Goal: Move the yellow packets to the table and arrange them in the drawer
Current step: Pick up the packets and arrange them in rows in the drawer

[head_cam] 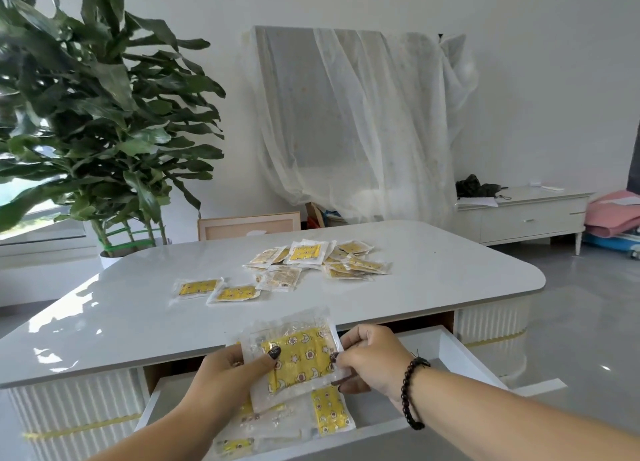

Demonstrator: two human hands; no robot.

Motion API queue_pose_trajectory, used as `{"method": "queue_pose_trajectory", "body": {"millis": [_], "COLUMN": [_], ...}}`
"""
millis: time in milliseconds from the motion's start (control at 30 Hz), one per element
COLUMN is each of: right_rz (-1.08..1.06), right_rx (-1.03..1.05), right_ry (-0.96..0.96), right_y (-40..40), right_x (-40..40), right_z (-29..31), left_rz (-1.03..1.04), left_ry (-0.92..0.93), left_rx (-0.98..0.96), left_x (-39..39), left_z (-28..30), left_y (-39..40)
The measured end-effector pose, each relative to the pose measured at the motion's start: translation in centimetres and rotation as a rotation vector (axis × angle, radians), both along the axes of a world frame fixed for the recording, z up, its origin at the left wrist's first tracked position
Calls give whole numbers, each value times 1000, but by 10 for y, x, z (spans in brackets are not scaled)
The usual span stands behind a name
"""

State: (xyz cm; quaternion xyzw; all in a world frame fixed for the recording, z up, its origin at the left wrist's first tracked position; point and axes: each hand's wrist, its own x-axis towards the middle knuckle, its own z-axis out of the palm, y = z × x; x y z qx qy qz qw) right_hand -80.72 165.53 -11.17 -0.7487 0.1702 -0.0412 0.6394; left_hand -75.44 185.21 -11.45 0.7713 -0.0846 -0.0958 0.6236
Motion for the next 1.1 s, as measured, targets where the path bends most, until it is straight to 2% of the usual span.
{"method": "queue_pose_trajectory", "body": {"millis": [500, 633, 800, 900, 1000, 1100], "right_rz": [-452, -491, -516, -461, -288, -60], "right_rx": [193, 333, 413, 327, 197, -178], "right_ry": [-132, -132, -123, -8, 211, 435], "right_y": [-35, -41, -57, -88, -114, -118], "right_x": [39, 55, 79, 86, 93, 99], "right_z": [-30, -42, -55, -56, -58, -63], "left_rz": [-98, -136, -162, -153, -41, 17], "left_ry": [217, 250, 225, 144, 127, 126], "left_rx": [-25, 40, 77, 151, 231, 303], "left_x": [29, 33, 46, 57, 69, 73], "left_z": [-27, -39, -51, -60, -72, -86], "left_y": [-83, -103, -113, -108, -98, -88]}}
